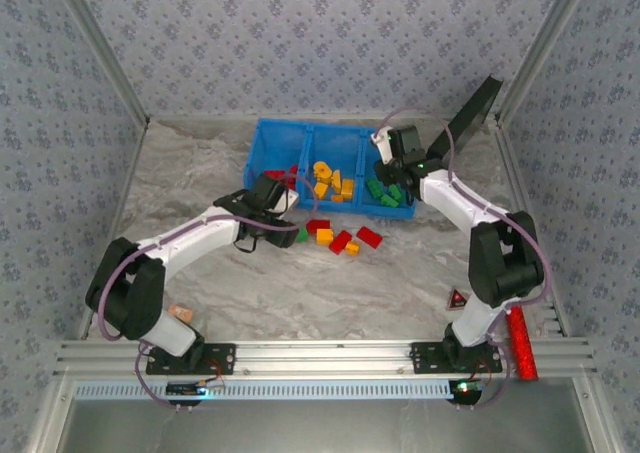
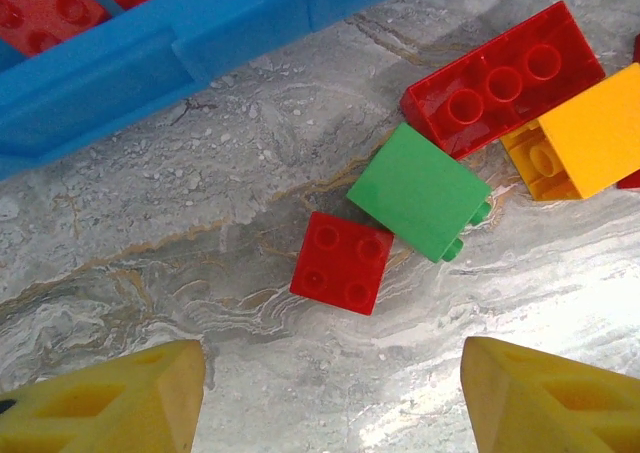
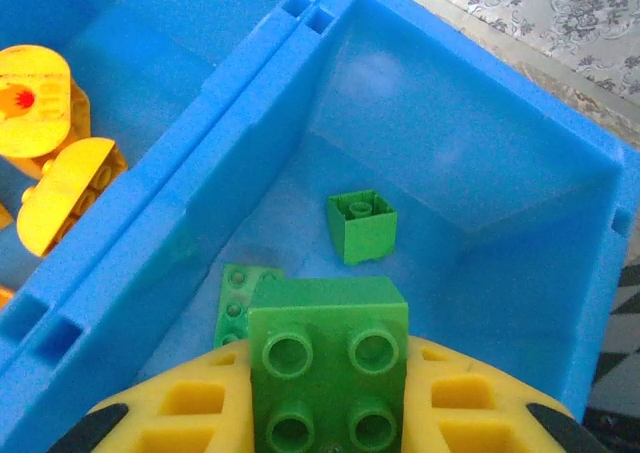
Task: Sort the legos into containers by color
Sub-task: Place the lego in the container.
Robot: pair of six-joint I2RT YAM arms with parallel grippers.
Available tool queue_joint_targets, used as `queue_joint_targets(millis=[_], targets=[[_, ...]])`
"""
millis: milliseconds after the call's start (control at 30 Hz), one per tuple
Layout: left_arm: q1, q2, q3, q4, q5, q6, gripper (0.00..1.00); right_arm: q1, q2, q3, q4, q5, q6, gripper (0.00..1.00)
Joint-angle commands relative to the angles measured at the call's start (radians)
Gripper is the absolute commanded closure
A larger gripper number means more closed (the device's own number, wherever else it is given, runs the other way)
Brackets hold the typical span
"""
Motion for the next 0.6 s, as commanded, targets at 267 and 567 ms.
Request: queue_joint_targets(millis=[267, 567], targets=[[-0.006, 0.080, 0.003, 0.019, 0.008, 0.020, 0.31, -0.018, 0.083, 0.068, -0.014, -0.002, 0.050, 0.69], [-0.006, 0.130, 0.004, 0.023, 0.016, 0.021, 0.31, -0.030, 0.107, 0.076, -0.028, -0.027, 0.052, 0.52]])
